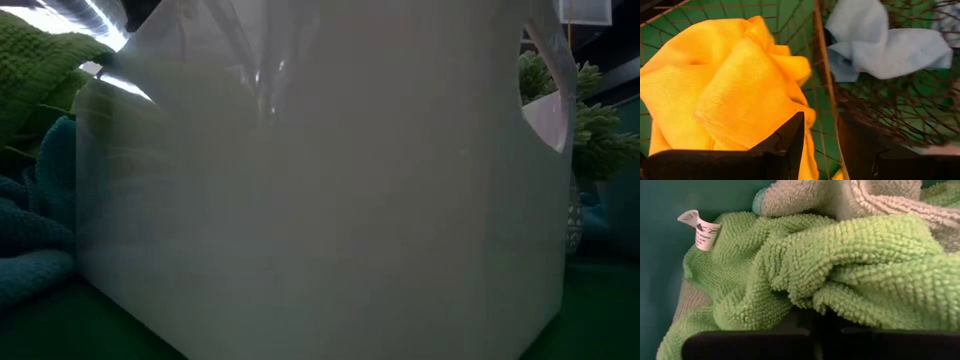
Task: Sort microfiber towel by color & place in baskets
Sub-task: Put the green microfiber cloth into the blue bin
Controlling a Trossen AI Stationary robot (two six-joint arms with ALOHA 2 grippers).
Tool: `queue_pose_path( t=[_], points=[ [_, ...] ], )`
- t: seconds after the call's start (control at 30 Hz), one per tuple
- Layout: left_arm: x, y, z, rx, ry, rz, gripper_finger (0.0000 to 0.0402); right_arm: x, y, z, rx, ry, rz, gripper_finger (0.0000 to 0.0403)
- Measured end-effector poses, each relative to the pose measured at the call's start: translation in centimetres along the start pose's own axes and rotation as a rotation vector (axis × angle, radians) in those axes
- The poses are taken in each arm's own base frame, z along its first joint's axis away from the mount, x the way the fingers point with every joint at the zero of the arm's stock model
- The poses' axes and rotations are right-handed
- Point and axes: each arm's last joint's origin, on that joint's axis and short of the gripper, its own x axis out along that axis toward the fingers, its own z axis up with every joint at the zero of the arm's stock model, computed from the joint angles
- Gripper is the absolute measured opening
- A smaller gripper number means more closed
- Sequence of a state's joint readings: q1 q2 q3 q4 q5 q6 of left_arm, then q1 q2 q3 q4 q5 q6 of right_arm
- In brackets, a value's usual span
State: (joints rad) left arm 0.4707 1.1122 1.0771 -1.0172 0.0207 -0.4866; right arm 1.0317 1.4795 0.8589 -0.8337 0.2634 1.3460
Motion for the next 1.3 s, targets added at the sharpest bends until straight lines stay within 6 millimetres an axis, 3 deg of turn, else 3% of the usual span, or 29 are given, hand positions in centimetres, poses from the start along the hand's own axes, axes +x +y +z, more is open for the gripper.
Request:
queue_pose_path(
  t=[0.4, 0.7, 0.87, 1.3],
  points=[
    [-3.9, -2.2, -3.4, 0.056, 0.011, -0.283, 0.0112, 0.0, 0.0, 0.0, -0.001, -0.007, 0.001, 0.0021],
    [-5.4, -4.2, -6.1, 0.083, 0.135, -0.442, 0.0112, -0.4, 0.5, 0.2, 0.005, -0.009, 0.027, 0.0145],
    [-5.7, -5.3, -7.4, 0.121, 0.185, -0.47, 0.0112, -1.6, 1.2, 0.6, -0.022, 0.01, 0.043, 0.0187],
    [-6.7, -7.1, -10.2, 0.167, 0.231, -0.506, 0.0112, -5.6, 2.3, 1.9, -0.063, 0.039, 0.044, 0.0195]
  ],
)
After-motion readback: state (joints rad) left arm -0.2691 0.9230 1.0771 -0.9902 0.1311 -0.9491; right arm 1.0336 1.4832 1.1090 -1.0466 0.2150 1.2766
